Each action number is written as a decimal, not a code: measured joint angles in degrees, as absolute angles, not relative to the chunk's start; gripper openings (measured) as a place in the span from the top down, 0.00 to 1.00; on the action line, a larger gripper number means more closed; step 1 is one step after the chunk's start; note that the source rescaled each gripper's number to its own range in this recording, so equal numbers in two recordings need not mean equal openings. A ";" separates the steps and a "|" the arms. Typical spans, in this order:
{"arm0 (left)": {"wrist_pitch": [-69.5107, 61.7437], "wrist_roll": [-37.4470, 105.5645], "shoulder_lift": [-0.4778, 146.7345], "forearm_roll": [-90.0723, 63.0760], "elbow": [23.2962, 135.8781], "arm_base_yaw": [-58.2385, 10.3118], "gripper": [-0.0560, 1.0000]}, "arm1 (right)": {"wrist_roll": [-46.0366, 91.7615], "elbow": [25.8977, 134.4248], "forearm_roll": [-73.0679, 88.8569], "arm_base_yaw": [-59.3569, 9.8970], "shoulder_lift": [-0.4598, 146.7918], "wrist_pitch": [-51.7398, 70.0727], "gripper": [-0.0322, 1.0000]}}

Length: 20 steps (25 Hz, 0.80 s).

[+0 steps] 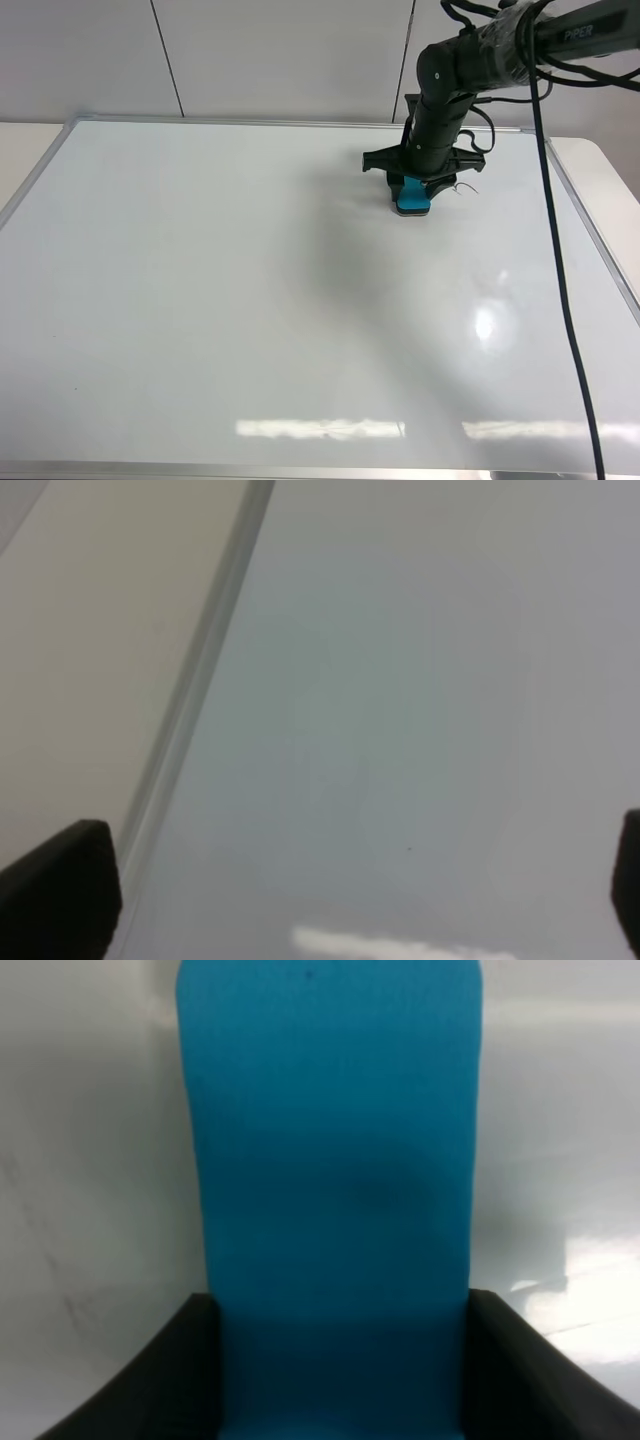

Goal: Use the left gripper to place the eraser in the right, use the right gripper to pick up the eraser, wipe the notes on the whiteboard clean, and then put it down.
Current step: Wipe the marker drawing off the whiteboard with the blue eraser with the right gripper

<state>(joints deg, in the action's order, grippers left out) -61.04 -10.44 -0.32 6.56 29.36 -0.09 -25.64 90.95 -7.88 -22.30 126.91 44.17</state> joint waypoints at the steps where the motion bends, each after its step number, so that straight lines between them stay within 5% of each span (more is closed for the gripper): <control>1: -61.04 -10.44 -0.32 6.56 29.36 -0.09 0.00 | -25.90 91.01 -8.35 -22.30 126.91 44.47 0.95; 20: -61.04 -10.45 -0.32 6.56 29.36 -0.09 0.00 | -18.21 91.56 -12.98 -5.47 126.78 50.73 0.95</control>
<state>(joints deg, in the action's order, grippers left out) -61.04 -10.45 -0.32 6.56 29.36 -0.09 -18.21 91.56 -12.98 -5.47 126.78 50.73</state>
